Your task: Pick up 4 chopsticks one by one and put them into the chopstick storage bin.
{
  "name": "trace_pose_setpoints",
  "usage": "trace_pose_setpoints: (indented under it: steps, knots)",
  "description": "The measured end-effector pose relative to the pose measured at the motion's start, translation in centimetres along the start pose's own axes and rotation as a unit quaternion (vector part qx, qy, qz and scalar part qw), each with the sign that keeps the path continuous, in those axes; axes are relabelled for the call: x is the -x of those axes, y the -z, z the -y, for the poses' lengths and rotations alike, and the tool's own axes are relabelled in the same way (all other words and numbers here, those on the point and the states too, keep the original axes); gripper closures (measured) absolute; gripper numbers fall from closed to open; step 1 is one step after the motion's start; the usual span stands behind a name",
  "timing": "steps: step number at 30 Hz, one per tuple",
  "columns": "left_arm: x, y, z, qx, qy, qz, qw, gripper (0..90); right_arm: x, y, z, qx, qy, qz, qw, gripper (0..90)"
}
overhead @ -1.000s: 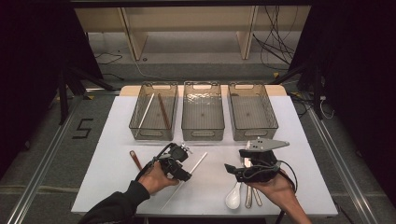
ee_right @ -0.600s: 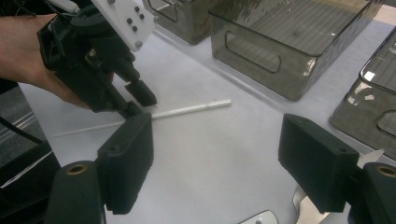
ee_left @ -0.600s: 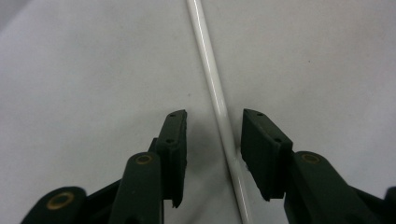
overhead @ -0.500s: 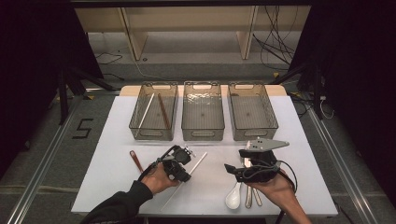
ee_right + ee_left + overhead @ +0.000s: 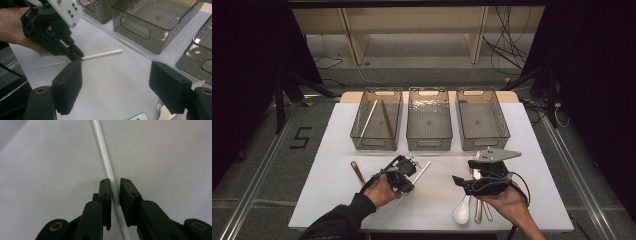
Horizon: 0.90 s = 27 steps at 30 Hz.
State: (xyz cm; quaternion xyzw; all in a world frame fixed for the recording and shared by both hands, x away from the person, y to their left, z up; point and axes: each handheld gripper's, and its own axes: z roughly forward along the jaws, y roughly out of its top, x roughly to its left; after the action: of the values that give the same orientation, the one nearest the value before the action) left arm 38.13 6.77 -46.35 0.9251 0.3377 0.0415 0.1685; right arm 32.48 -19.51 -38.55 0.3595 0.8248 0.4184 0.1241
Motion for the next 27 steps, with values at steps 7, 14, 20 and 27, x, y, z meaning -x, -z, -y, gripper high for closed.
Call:
trace_pose_setpoints:
  steps: [7,14,20,27]
  knots:
    - [0.20,-0.04,-0.03,-0.002,-0.005,-0.001,1.0000,75.6,0.01,-0.01,0.00,0.000,0.000,0.000,1.0000,27.5]
    - [0.36,0.00,0.05,0.002,-0.013,-0.003,0.9999,79.1,0.02,0.00,0.00,0.000,-0.001,0.001,1.0000,27.5]
    - [0.06,-0.05,0.10,0.008,-0.008,-0.003,0.9999,83.8,0.01,0.01,-0.01,0.000,0.000,0.001,1.0000,27.5]
    - [0.21,-0.03,0.03,0.006,-0.010,-0.007,0.9999,84.2,0.03,0.02,0.01,0.000,-0.001,0.002,1.0000,27.6]
